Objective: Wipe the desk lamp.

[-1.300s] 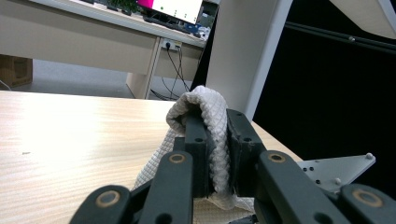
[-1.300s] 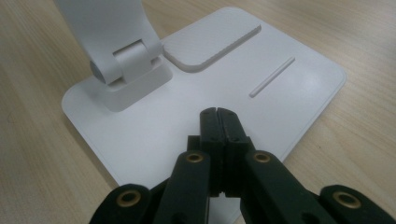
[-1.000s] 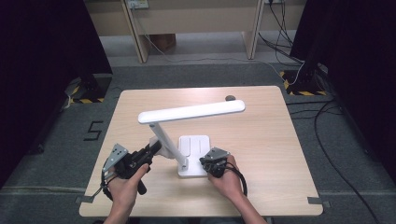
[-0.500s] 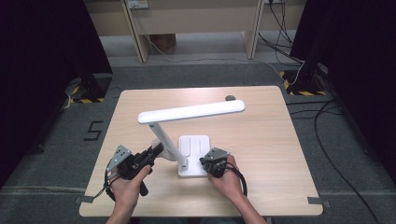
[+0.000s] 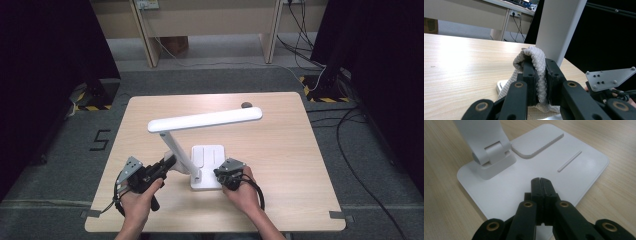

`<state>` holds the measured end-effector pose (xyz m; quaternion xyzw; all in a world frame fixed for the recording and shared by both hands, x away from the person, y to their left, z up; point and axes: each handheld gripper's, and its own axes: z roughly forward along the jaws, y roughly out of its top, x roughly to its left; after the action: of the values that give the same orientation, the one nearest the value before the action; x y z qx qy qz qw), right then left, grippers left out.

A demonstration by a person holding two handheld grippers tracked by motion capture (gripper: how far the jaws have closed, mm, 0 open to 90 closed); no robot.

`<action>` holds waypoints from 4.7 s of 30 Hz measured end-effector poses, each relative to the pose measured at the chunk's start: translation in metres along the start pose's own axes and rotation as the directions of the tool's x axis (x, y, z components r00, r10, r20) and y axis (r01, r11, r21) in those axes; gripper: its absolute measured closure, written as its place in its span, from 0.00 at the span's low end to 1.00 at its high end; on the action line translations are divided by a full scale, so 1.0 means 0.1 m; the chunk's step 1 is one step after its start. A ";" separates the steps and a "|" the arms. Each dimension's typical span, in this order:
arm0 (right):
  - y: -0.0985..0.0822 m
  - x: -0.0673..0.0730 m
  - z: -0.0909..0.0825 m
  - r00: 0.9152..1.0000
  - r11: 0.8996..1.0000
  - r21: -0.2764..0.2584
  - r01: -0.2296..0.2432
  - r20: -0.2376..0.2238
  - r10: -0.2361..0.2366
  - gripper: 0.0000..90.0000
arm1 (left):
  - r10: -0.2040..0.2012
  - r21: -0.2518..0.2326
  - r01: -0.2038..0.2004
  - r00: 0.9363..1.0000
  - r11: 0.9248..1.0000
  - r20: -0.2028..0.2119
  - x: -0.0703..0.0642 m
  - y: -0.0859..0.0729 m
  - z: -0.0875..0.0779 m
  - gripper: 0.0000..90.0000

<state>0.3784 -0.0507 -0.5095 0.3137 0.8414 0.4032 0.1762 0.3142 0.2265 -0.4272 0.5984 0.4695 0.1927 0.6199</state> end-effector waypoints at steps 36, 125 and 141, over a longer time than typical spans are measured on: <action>0.00 0.00 0.00 1.000 1.000 0.002 0.005 0.002 -0.005 1.00 | -0.024 0.088 0.024 1.000 0.996 0.005 0.05 -0.25 0.11 0.89; 0.18 0.40 -0.17 0.990 1.000 0.003 0.030 -0.140 -0.029 0.59 | -0.070 0.277 0.069 0.997 0.958 -0.006 0.08 -0.58 0.13 0.89; 0.30 0.81 -0.12 0.976 0.986 -0.025 0.167 -0.140 -0.169 0.38 | -0.088 0.268 0.078 0.996 0.960 0.023 -0.01 -0.52 0.08 0.89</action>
<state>0.3231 0.0109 -0.4820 0.2108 0.8727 0.4137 0.1514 0.3036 0.2098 -0.4759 0.6596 0.5050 0.0910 0.5493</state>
